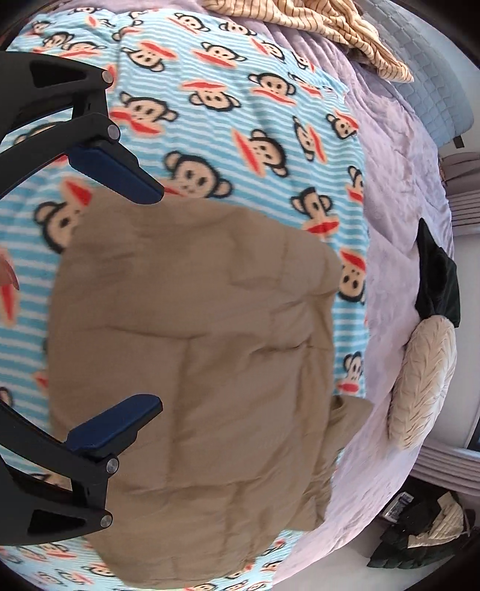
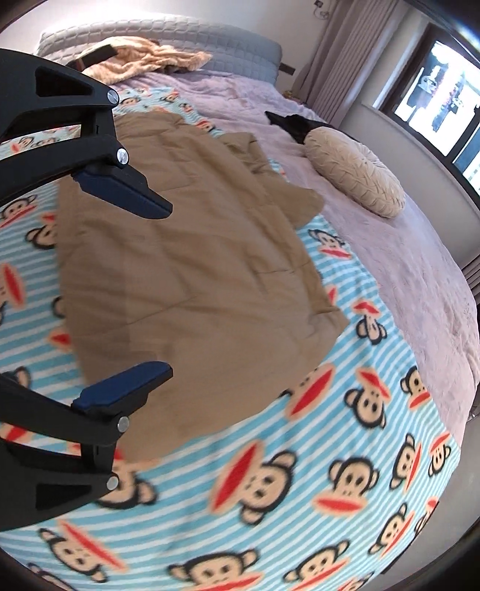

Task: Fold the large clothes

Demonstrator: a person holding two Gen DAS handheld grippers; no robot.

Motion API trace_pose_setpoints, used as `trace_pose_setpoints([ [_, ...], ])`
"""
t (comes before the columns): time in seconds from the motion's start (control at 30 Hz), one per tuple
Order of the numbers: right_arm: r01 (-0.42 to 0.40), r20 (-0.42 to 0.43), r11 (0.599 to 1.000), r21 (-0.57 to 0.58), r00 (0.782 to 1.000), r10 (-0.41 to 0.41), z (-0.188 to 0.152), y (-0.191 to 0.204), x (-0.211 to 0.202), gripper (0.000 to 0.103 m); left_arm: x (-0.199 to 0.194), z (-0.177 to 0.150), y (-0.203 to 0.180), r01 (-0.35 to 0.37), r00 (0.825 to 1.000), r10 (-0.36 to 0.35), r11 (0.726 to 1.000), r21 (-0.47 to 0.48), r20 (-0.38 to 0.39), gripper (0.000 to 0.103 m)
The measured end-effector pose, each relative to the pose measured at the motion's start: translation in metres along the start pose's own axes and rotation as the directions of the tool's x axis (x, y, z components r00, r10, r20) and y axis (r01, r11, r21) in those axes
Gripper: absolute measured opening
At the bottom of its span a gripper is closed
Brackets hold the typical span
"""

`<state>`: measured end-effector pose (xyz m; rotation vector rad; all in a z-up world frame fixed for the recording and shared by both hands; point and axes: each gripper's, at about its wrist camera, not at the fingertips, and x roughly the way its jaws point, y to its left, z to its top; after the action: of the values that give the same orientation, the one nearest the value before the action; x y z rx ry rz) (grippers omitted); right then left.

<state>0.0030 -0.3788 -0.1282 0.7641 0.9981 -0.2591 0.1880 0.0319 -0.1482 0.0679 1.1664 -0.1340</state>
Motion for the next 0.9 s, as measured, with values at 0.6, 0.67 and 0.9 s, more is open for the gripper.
trace_pose_setpoints([
  [0.6, -0.039, -0.139, 0.983, 0.180, 0.988, 0.065, -0.090, -0.036, 0.019, 0.091, -0.007, -0.062, 0.002, 0.023, 0.996, -0.025, 1.000, -0.021, -0.091, 0.103],
  [0.67, -0.049, -0.144, 0.979, 0.199, 0.986, 0.079, -0.094, -0.039, 0.023, 0.103, -0.004, -0.066, 0.002, 0.034, 0.994, -0.037, 0.999, -0.031, -0.104, 0.103],
  [0.9, -0.091, -0.136, 0.960, 0.266, 0.982, 0.131, -0.098, -0.046, 0.036, 0.103, 0.006, -0.076, 0.009, 0.030, 0.992, -0.040, 0.996, -0.083, -0.119, 0.103],
])
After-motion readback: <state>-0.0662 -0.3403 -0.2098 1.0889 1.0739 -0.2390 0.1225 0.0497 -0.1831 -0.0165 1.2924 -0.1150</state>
